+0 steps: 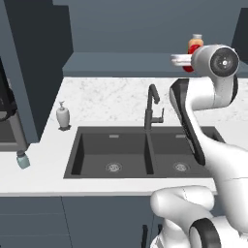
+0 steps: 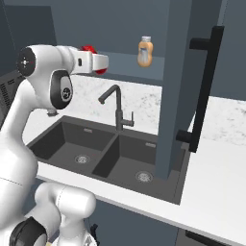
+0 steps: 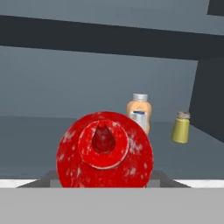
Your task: Put the shaker and condiment bottle from the counter next to their counterparts in the cabinet.
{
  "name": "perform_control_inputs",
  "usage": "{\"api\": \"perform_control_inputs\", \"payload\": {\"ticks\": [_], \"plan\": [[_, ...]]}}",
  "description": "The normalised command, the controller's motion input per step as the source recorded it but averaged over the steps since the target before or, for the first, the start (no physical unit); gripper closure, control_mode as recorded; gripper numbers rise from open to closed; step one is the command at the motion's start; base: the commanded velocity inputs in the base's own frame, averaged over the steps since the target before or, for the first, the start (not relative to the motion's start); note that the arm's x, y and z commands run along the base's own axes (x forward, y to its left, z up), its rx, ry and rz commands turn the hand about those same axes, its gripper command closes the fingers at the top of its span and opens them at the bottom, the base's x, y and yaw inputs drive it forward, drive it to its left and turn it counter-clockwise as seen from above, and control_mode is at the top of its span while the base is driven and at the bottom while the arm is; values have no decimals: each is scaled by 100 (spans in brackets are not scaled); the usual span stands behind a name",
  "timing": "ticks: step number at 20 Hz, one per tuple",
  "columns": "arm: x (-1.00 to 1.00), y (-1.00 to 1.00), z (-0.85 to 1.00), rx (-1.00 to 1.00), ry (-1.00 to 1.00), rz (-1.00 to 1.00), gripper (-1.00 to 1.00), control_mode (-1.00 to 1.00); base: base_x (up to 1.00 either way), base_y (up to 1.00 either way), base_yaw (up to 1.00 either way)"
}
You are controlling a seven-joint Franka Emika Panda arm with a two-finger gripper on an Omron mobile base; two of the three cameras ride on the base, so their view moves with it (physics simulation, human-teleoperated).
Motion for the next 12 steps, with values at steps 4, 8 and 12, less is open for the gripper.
{"api": "perform_control_inputs", "payload": {"ticks": [4,8,12], "plan": [[31,-20,8,8,12,0,100,-100,0,0,0],[29,-12,16,4,8,0,100,-100,0,0,0],[32,-3,10,0,1,0,100,-100,0,0,0]]}}
